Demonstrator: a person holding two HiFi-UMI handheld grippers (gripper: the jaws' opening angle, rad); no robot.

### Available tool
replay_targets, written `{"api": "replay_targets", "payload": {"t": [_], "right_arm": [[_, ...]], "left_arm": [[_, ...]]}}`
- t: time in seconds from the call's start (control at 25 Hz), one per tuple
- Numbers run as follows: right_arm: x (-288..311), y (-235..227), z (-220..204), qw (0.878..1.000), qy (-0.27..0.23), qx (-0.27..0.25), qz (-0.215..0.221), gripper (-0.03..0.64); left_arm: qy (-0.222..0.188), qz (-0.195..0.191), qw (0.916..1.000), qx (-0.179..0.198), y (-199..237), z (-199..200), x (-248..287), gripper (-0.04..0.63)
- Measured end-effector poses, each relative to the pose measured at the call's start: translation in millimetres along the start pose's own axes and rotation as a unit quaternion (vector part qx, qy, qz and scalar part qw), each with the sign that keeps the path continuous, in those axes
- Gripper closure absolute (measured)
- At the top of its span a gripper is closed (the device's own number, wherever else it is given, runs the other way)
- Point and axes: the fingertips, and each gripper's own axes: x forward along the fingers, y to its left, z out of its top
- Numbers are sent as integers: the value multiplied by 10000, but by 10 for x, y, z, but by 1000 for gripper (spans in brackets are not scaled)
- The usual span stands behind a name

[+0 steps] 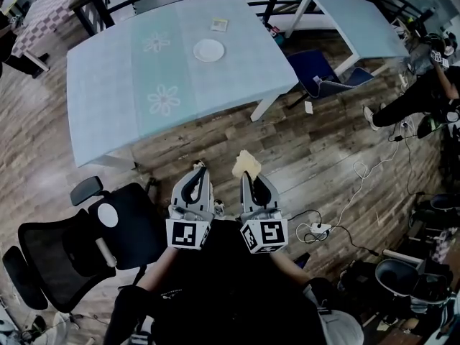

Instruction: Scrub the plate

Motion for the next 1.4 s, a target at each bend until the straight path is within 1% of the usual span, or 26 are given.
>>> {"api": "replay_targets", "payload": {"t": [0.12, 0.28, 0.52, 0.76, 0.92, 1.16, 1.4], "right_arm": [[253, -11, 27, 10000, 72, -21, 21, 565], [626, -68, 132, 9999, 130, -57, 42, 565], [1198, -155, 294, 9998, 155, 29, -77, 565], [1687, -181, 433, 9998, 161, -4, -151, 565], [1952, -164, 500, 9998, 108, -51, -143, 565], [2227, -123, 582, 9998, 94, -128, -127, 565], [2353, -171, 607, 9998, 117, -97, -151, 565]], "left_arm": [[40, -33, 10000, -24, 138, 16, 224, 583], [-11, -58, 10000, -31, 361, 115, 595, 583], [42, -184, 9998, -15, 700, 222, 1133, 583], [86, -342, 9994, -51, 965, 270, 1528, 583], [33, -408, 9992, 4, 1126, 296, 1732, 583], [-38, -301, 9995, -11, 1394, 357, 1889, 583], [29, -286, 9996, 7, 1472, 334, 1989, 583]]}}
